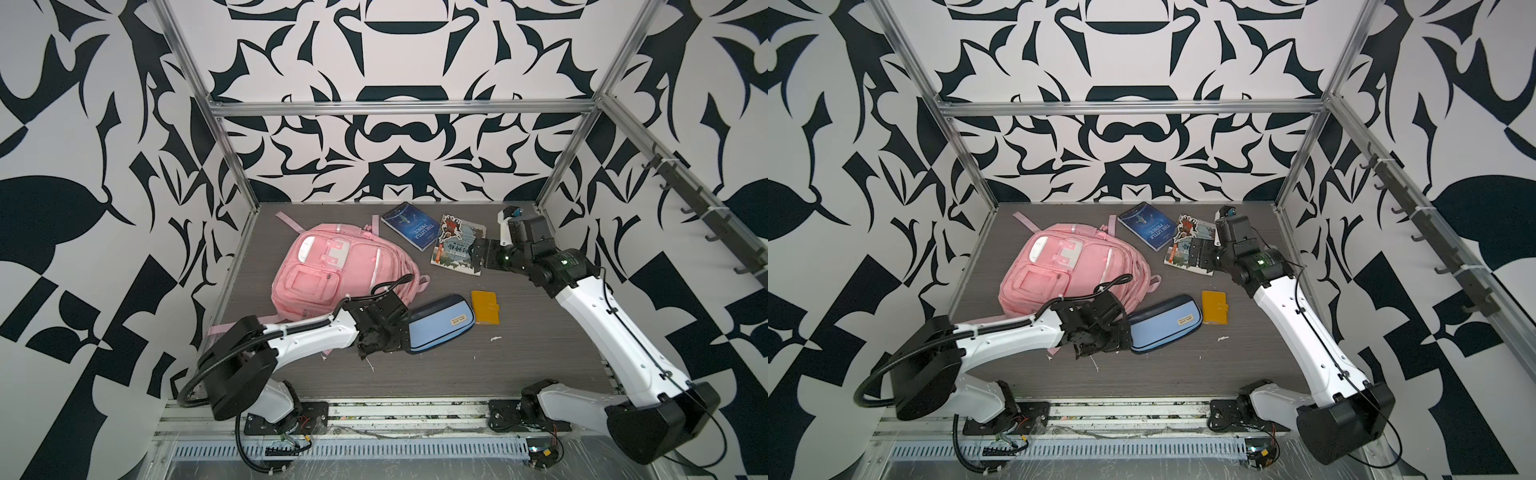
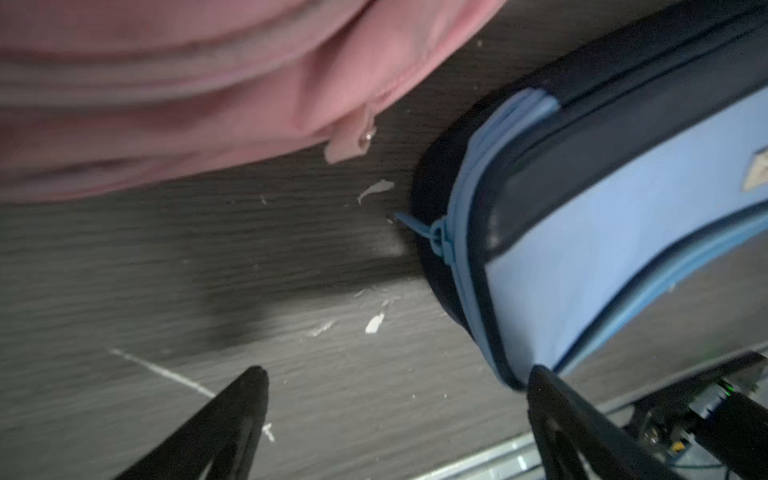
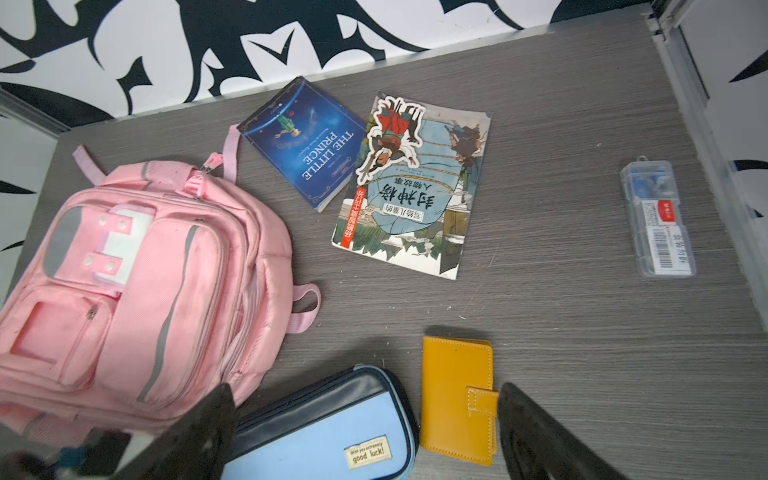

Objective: Pack the student bag

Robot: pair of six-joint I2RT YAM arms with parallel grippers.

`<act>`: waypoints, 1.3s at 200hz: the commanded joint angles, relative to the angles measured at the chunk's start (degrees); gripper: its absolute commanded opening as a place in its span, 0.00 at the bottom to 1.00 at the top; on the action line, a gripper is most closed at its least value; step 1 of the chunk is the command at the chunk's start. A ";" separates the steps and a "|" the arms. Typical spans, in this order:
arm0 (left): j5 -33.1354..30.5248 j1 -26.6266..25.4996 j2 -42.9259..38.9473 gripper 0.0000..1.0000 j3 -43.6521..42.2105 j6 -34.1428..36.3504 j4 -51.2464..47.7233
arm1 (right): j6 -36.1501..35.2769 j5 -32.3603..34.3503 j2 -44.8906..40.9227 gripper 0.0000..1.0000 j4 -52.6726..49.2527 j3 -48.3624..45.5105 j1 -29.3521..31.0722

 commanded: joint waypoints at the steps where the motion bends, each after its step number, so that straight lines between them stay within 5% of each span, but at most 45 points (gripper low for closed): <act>1: -2.50 -1.80 4.23 0.99 4.83 -3.38 3.07 | -1.57 -3.40 -2.47 0.99 -0.54 -0.46 0.22; 133: -0.36 -7.88 27.29 1.00 32.77 1.08 0.52 | -9.42 -3.61 -6.90 0.99 -4.50 0.18 -0.11; 192: -3.53 -8.54 15.53 0.99 28.88 -0.97 -8.57 | -8.00 -4.93 -7.70 0.99 -4.19 -1.74 -0.66; 219: -6.39 -4.83 8.02 0.97 30.22 1.88 -17.73 | -5.66 -5.71 -7.05 0.99 -4.14 -2.14 -0.72; 260: -3.15 11.38 5.90 0.91 32.55 11.42 -20.99 | -1.58 -3.74 -6.11 0.99 -6.04 -0.54 -0.66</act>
